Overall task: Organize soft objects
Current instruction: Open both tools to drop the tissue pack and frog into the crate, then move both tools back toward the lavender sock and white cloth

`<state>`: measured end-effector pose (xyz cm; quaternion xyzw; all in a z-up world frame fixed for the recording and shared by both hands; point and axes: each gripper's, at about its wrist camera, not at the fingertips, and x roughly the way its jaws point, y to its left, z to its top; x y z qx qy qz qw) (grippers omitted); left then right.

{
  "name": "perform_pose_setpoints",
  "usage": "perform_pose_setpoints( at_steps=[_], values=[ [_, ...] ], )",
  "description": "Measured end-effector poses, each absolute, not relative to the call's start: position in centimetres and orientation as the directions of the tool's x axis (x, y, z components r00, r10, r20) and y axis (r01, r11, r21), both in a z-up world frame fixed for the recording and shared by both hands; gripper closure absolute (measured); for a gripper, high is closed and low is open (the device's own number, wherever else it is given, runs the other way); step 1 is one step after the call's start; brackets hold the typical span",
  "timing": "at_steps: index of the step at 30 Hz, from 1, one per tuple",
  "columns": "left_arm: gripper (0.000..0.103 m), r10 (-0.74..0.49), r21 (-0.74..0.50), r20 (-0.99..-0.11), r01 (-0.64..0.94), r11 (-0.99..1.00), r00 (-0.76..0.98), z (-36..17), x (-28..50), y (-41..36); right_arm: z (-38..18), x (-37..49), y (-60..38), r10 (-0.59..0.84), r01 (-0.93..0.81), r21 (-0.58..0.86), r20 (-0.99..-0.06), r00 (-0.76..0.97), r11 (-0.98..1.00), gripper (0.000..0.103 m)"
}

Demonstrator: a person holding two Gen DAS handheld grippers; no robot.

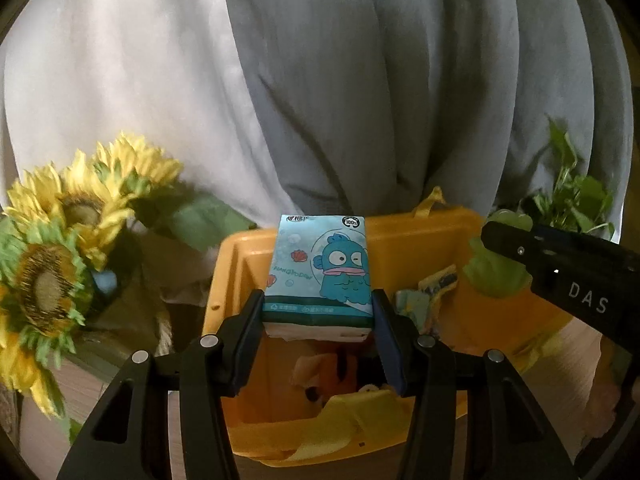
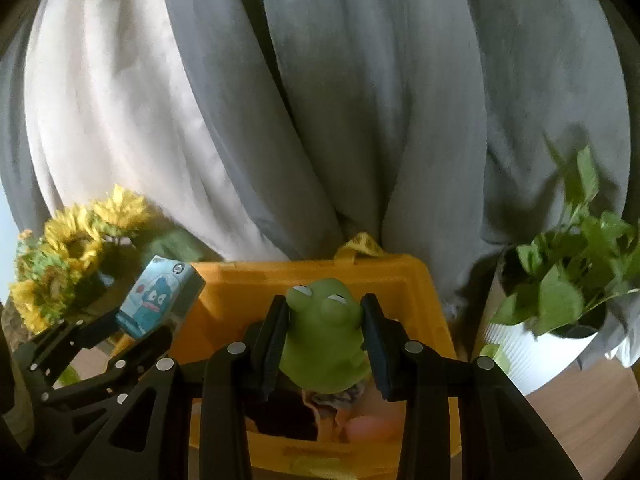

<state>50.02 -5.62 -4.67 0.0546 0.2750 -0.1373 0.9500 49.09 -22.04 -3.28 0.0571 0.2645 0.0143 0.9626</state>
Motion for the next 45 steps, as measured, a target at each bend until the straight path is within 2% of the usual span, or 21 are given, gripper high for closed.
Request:
perform_pose_setpoints(
  at_steps=[5,7,8,9,10,12,20,32,45],
  values=[
    [0.051,-0.225,0.042,-0.550,0.296,0.954,0.804,-5.4,50.5,-5.6,-4.7,50.3,-22.3,0.059,0.011,0.123,-0.548,0.834,0.992,0.065],
    [0.046,-0.218,0.051,-0.549,0.293,0.955,0.807,-5.3,50.6,-5.8,-5.1,50.6,-22.3,0.064,0.008,0.125,-0.559,0.827,0.992,0.064],
    [0.039,-0.216,0.056,-0.546,0.292,0.955,0.809,-5.3,50.7,-5.8,-5.2,50.6,-22.3,0.063,0.009,0.125,-0.560,0.826,0.992,0.064],
    [0.037,-0.215,0.058,-0.541,0.291,0.955,0.813,-5.2,50.7,-5.8,-5.2,50.7,-22.4,0.059,0.012,0.122,-0.562,0.825,0.992,0.060],
    [0.037,-0.214,0.061,-0.535,0.290,0.955,0.817,-5.1,50.5,-5.7,-5.2,50.7,-22.4,0.054,0.017,0.120,-0.562,0.825,0.993,0.050],
    [0.036,-0.211,0.063,-0.530,0.286,0.956,0.821,-5.0,50.4,-5.7,-5.0,50.4,-22.4,0.038,0.029,0.111,-0.553,0.832,0.993,0.045],
    [0.033,-0.210,0.026,-0.498,0.256,0.966,0.841,-3.0,47.6,-4.8,-2.6,47.6,-21.6,0.002,0.037,0.068,-0.506,0.863,0.997,0.045],
    [0.031,-0.187,0.022,-0.454,0.220,0.975,0.871,0.2,39.9,-3.7,0.7,39.7,-20.6,0.010,0.032,0.084,-0.461,0.887,0.996,0.043],
    [0.030,-0.076,0.033,-0.431,0.100,0.994,0.899,1.6,31.1,-3.5,1.8,32.7,-20.4,0.140,-0.100,0.113,-0.432,0.891,0.989,0.043]
  ],
)
